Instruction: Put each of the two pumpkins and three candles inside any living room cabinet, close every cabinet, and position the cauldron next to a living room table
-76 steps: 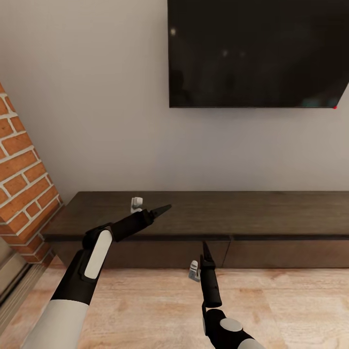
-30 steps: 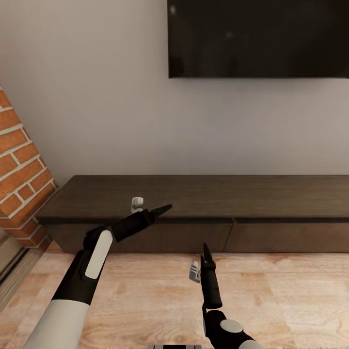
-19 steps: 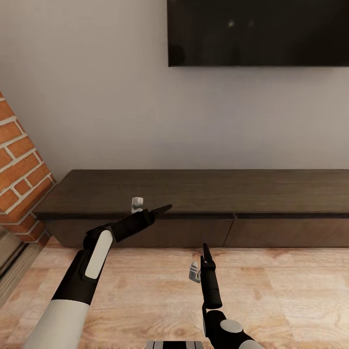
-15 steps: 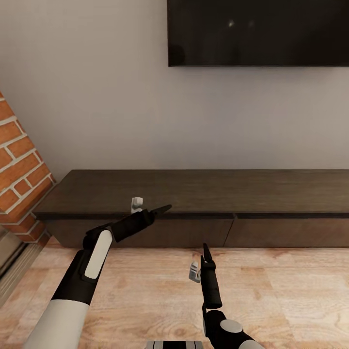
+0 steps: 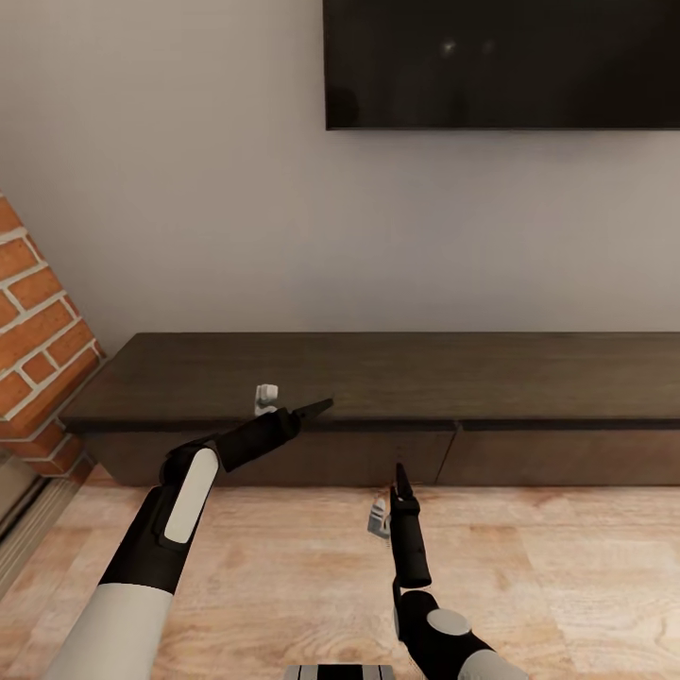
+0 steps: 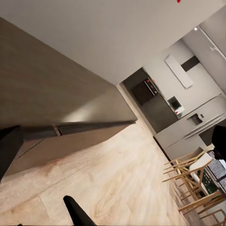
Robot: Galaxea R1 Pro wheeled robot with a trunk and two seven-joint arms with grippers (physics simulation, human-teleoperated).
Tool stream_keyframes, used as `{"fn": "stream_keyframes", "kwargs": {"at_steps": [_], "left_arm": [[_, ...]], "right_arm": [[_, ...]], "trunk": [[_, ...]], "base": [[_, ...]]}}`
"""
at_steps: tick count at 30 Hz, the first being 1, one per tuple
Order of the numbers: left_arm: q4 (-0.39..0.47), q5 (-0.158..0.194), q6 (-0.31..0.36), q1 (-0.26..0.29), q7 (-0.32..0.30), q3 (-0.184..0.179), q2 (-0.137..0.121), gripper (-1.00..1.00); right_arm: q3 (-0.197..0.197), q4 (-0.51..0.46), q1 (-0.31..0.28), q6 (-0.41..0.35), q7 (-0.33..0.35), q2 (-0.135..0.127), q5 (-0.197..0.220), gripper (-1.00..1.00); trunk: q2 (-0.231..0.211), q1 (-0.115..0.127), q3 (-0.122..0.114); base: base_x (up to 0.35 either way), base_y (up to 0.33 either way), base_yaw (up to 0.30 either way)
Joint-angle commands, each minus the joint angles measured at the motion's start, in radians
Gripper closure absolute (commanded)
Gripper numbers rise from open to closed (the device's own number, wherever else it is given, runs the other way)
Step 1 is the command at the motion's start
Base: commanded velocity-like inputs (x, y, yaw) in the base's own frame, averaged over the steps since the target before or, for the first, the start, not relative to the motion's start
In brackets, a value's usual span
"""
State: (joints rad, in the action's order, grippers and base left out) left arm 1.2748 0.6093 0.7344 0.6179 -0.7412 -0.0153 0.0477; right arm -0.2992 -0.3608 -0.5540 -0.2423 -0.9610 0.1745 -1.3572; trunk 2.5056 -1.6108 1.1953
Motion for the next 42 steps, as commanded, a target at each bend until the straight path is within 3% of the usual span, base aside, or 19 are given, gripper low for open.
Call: {"fn": "stream_keyframes", "kwargs": {"at_steps": [1,7,12,42], "left_arm": [[0.0,0.0,0.0,0.0,0.0,0.0,0.0,-1.0],[0.001,0.0,-0.003,0.0,-0.002,0.0,0.0,-1.0],[0.001,0.0,-0.004,0.0,-0.011,0.0,-0.001,-1.0],[0.001,0.0,-0.005,0.0,-0.012,0.0,-0.001,-1.0]], "right_arm": [[0.0,0.0,-0.006,-0.002,0.0,0.0,0.0,-1.0],[0.0,-0.001,-0.033,-0.06,0.0,0.0,0.001,-1.0],[0.001,0.002,-0.035,-0.066,-0.004,0.0,0.0,-1.0],[-0.001,0.046,-0.03,-0.064,0.007,0.0,-0.003,-1.0]], "trunk": [[0.0,0.0,0.0],[0.0,0.0,0.0],[0.0,0.0,0.0],[0.0,0.0,0.0]], "base": [[0.243,-0.073,0.0],[0.304,-0.027,0.0],[0.292,-0.001,0.0],[0.032,0.0,0.0]]}}
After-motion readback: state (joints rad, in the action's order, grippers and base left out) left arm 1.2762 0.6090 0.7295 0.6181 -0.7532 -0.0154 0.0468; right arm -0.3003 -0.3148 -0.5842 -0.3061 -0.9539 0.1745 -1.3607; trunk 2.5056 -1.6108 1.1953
